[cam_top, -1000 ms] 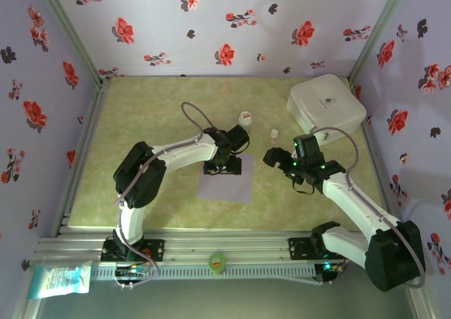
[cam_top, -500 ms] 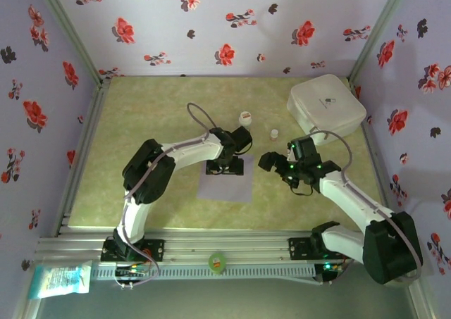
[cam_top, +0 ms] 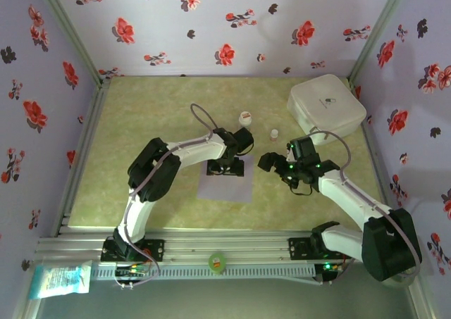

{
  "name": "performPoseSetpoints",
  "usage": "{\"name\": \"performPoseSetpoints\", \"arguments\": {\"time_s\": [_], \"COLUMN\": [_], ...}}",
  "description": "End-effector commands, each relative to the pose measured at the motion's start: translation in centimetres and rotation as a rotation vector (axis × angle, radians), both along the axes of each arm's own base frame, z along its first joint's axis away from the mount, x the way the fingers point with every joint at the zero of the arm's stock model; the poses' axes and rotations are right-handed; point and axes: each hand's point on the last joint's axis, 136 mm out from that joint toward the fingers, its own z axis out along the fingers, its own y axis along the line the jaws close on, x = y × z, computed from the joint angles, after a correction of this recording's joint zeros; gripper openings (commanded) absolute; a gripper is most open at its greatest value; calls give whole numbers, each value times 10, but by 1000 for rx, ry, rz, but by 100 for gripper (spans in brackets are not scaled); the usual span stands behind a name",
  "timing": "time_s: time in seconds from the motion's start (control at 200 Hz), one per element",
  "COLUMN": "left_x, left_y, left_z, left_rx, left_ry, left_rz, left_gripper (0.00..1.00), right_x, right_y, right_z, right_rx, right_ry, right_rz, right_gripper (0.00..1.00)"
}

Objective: Fold a paper plane with a square sheet of paper (pick it up from the middle)
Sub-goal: First fold the square sheet of paper in half at the center of the table.

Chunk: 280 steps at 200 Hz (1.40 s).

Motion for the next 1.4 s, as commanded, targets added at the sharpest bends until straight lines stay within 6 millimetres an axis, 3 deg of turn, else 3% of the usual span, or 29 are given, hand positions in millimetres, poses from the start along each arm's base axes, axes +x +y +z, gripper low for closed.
{"name": "performPoseSetpoints", "arguments": {"time_s": [0.0,0.355,0.95,1.17,1.27,1.395], "left_x": [-6,-10,-10,-5,-1,4], "left_y": [7,11,10,2,0,1], "left_z": [-10,-28,-29,-16,-6,4], "left_rx": [50,65,60,18,-4,-5], "left_ry": [36,54,47,5,-28,-67], "left_rz": [-18,-19,-28,-63,-70,-66], "left_gripper": [84,84,79,70,57,50], "right_x": [-1,0,0,3,6,9], "right_y": [-4,-11,-17,-16,-18,-19], "right_z": [-7,-8,-14,-10,-6,-1], "right_rx": [-26,-63,-90,-85,-89,-92], "right_ry": [3,19,75,64,51,45], "right_rz": [0,-29,-81,-87,-100,-121], "right_gripper": [99,99,99,99,99,99]}}
